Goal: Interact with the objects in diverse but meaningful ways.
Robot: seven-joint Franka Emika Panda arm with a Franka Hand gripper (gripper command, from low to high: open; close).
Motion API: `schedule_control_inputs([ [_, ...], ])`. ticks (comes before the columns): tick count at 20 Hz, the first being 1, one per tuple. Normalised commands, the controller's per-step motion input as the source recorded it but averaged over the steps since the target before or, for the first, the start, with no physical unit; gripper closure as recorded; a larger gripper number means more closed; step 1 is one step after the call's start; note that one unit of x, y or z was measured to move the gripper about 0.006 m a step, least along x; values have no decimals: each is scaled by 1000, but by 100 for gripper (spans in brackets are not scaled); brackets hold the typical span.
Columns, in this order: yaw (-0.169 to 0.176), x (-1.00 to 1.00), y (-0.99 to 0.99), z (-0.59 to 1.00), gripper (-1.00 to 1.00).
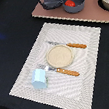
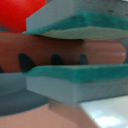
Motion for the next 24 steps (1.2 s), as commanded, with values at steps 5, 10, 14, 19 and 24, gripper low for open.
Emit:
schedule_control_inputs([
  [5,21,0,111,139,-100],
  [10,18,0,81,313,-100],
  [14,8,-21,14,691,-100],
  [19,-12,3,-321,1000,-100],
  [24,-14,178,-741,601,-100],
])
